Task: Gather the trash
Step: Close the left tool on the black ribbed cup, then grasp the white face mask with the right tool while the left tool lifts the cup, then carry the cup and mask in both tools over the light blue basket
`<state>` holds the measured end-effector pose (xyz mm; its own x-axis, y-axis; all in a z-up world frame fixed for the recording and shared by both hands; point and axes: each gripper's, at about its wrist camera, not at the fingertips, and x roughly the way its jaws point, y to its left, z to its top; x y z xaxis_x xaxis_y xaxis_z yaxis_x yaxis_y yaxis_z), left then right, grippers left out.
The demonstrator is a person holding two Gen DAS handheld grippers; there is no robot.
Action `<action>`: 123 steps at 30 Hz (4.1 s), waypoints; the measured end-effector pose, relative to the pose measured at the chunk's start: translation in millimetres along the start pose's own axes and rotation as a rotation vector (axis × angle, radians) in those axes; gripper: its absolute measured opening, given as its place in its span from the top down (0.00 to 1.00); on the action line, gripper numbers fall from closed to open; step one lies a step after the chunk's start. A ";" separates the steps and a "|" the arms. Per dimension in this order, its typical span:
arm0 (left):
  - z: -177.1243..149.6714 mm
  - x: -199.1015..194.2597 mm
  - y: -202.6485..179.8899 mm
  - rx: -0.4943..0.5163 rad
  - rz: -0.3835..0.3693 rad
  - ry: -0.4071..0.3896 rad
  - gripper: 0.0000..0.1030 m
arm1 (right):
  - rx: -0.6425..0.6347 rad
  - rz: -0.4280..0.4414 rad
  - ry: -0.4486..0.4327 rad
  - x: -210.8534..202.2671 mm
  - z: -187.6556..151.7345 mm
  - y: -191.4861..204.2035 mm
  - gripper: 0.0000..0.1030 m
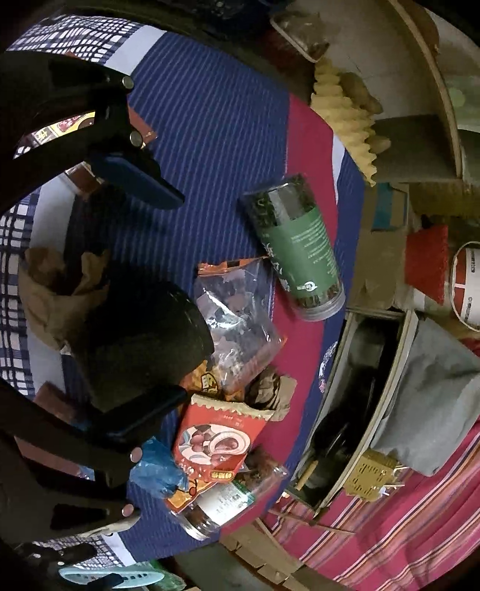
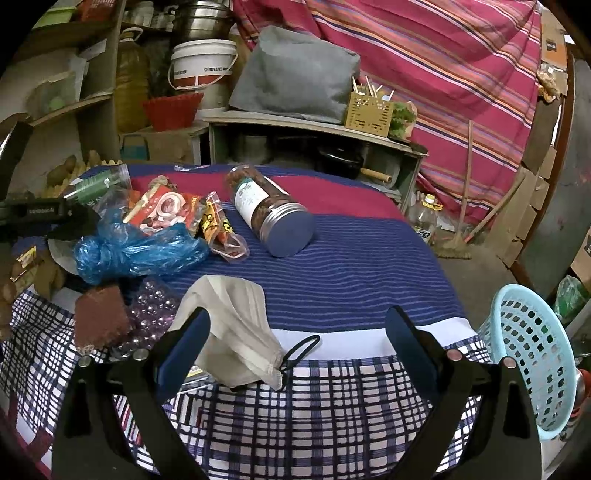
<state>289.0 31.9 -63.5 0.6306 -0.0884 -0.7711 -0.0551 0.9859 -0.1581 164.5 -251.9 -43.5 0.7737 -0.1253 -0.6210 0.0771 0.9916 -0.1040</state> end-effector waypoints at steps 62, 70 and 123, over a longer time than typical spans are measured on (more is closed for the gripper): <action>-11.2 -58.4 -5.9 0.160 0.073 -0.132 0.35 | 0.017 0.087 0.023 4.5 -1.6 13.9 0.09; -13.7 -53.0 -7.5 0.173 0.051 -0.122 0.35 | -0.012 0.110 0.061 14.3 -7.1 25.5 0.09; -128.8 -102.0 -337.7 0.554 -0.428 -0.192 0.36 | 0.427 -0.092 -0.027 -98.5 -74.3 -280.0 0.64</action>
<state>143.6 -310.4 -10.9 0.6364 -0.5064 -0.5819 0.5953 0.8021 -0.0471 20.0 -519.7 -10.9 0.7671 -0.2181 -0.6032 0.3951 0.9015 0.1764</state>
